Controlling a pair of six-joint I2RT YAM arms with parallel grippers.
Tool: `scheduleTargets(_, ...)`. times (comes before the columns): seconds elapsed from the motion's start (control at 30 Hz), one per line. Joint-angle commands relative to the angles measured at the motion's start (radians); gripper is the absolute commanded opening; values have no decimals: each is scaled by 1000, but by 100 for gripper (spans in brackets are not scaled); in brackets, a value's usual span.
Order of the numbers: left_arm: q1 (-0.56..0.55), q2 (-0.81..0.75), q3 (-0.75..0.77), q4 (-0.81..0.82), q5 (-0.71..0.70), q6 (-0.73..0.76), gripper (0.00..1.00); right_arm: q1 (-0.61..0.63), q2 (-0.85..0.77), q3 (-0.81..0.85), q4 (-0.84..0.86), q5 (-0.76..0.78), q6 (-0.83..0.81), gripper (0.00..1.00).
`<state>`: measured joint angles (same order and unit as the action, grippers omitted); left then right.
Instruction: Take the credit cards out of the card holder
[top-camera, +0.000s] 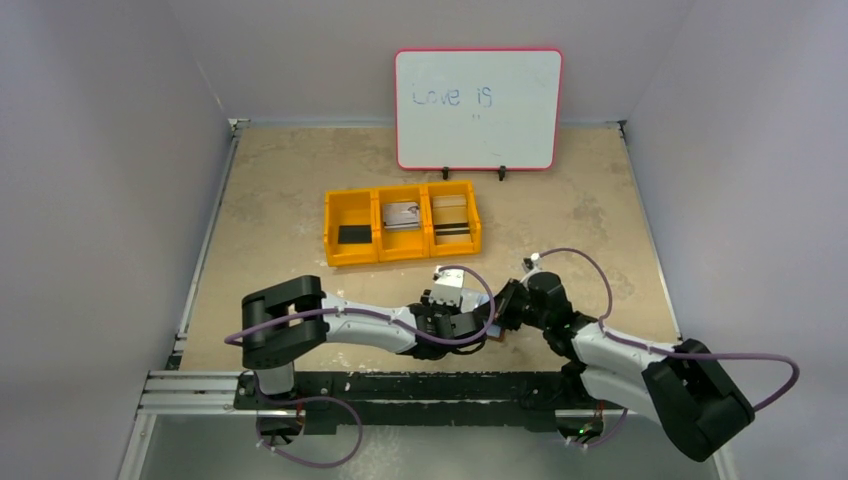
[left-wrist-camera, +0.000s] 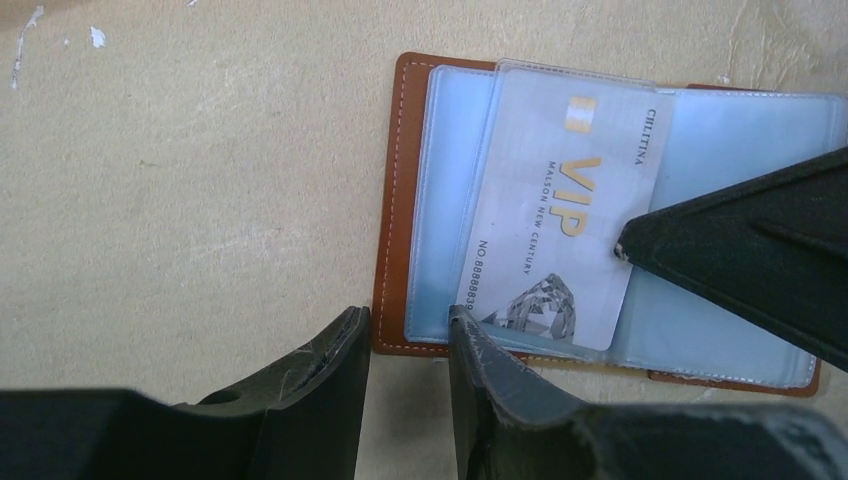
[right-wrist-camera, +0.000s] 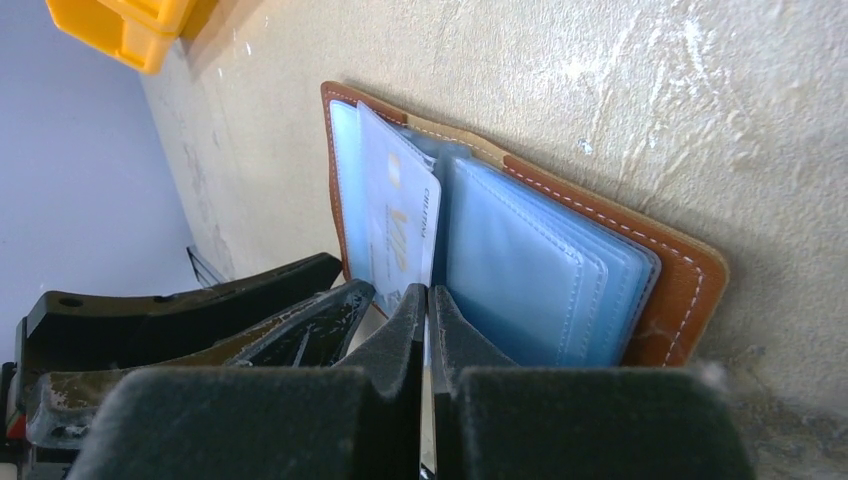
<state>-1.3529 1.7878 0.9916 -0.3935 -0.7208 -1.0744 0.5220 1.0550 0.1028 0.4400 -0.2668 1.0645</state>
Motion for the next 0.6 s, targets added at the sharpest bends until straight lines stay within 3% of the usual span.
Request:
scheduleTargets(0.0, 14, 88, -46, -110, 28, -9, 32, -2, -44, 3, -53, 31, -13, 0)
scheduleTargets(0.33, 14, 75, -65, -88, 32, -33, 29, -9, -70, -45, -5, -5, 35, 0)
scheduleTargets(0.57, 15, 68, -68, -69, 41, -42, 29, -11, -134, -64, -94, -3, 42, 0)
